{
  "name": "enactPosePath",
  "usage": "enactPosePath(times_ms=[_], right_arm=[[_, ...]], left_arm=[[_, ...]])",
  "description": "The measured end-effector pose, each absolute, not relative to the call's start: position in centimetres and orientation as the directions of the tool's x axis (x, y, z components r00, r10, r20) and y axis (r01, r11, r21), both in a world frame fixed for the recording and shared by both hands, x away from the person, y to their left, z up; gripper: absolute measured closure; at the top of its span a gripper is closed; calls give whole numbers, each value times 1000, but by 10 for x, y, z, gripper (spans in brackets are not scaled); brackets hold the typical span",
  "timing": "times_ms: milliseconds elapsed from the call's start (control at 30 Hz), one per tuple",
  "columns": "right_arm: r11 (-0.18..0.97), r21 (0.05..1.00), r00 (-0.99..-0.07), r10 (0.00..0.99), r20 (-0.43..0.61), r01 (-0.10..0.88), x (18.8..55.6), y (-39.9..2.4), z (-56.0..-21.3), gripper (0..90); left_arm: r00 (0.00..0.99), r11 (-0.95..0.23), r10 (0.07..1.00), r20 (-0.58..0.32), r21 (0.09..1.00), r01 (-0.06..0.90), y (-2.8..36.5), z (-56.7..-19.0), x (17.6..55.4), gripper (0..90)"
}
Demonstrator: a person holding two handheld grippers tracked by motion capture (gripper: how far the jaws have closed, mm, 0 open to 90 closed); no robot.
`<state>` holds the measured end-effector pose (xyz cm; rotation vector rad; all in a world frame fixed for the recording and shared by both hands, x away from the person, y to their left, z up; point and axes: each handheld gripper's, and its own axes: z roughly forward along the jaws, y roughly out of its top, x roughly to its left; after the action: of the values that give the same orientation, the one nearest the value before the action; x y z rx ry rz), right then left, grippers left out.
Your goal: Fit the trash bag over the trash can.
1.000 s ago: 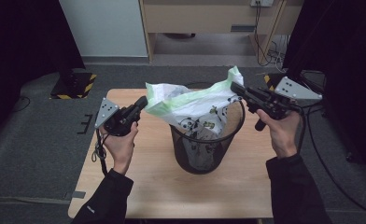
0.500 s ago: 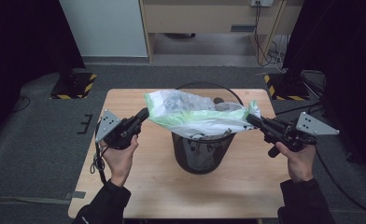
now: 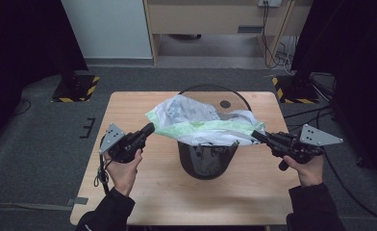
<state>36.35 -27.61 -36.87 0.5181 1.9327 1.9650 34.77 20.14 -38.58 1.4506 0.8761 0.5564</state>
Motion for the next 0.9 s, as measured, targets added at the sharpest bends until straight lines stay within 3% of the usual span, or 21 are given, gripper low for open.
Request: enactPosePath(times_ms=[333, 500, 633, 900], right_arm=[[-14, 999, -757, 651, 49, 53, 372, -271, -379, 874], [-14, 999, -734, 679, 30, 29, 372, -272, -375, 876], [-17, 999, -723, 690, 32, 29, 374, -274, -374, 855], [-48, 999, -706, 706, 49, 21, 375, -273, -370, 746]], left_arm=[[658, 61, 727, -199, 972, 226, 174, -405, 339, 899], [598, 122, 784, -169, 985, 118, 193, -384, 336, 714], [616, 184, 767, -182, 981, 61, 199, -360, 334, 597], [748, 125, 647, -146, 988, 85, 146, -350, 335, 480]])
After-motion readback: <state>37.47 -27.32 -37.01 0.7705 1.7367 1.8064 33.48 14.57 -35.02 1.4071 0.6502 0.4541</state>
